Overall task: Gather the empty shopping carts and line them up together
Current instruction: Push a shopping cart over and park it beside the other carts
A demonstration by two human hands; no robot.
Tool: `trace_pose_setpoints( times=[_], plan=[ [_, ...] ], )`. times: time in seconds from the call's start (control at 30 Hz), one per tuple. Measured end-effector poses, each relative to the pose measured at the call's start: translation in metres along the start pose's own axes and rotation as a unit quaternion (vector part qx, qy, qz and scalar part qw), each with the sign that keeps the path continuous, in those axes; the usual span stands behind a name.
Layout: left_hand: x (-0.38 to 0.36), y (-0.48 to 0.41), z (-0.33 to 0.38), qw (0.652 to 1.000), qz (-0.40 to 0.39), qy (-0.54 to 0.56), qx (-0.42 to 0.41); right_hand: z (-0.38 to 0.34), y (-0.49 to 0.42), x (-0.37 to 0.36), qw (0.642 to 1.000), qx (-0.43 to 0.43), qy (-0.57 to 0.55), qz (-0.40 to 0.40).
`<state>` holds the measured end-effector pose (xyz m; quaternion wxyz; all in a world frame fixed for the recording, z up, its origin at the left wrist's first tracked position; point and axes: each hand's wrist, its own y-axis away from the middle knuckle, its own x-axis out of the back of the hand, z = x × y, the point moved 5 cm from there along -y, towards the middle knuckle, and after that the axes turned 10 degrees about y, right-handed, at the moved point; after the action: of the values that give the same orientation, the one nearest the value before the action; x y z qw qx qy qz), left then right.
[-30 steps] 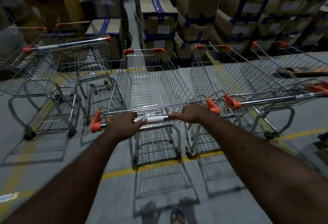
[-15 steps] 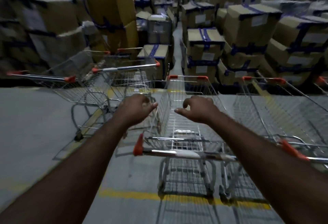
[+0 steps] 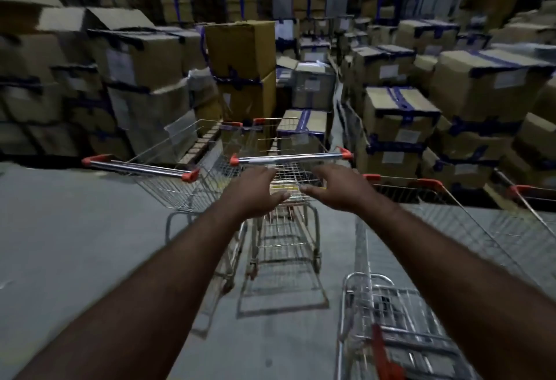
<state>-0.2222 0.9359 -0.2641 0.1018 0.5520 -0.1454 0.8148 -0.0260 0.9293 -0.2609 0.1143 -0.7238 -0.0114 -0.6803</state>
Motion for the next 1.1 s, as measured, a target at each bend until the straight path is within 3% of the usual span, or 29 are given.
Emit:
trace_pose_setpoints(
  times=[0.23,0.67,0.83,1.0,1.1],
  plan=[
    [0.018,-0.044,-0.057,1.000,-0.020,0.014,0.002,-0.033,-0.069,-0.010,0.999,-0.002,-0.037,-0.003],
    [-0.036,-0.212,-0.137,0.996,-0.087,-0.005,0.006,0.029,-0.237,-0.095,0.995,-0.075,-0.043,-0.055],
    [-0.070,-0.295,-0.166,0.991,-0.128,0.005,0.023,0.072,-0.311,-0.139,0.990,-0.094,-0.026,-0.100],
    [-0.120,-0.338,-0.192,0.981,-0.183,0.016,0.056,0.112,-0.350,-0.200,0.969,-0.112,0.038,-0.218],
    [-0.142,-0.343,-0.205,0.981,-0.180,0.006,0.070,0.120,-0.358,-0.213,0.969,-0.095,0.052,-0.223]
  ],
)
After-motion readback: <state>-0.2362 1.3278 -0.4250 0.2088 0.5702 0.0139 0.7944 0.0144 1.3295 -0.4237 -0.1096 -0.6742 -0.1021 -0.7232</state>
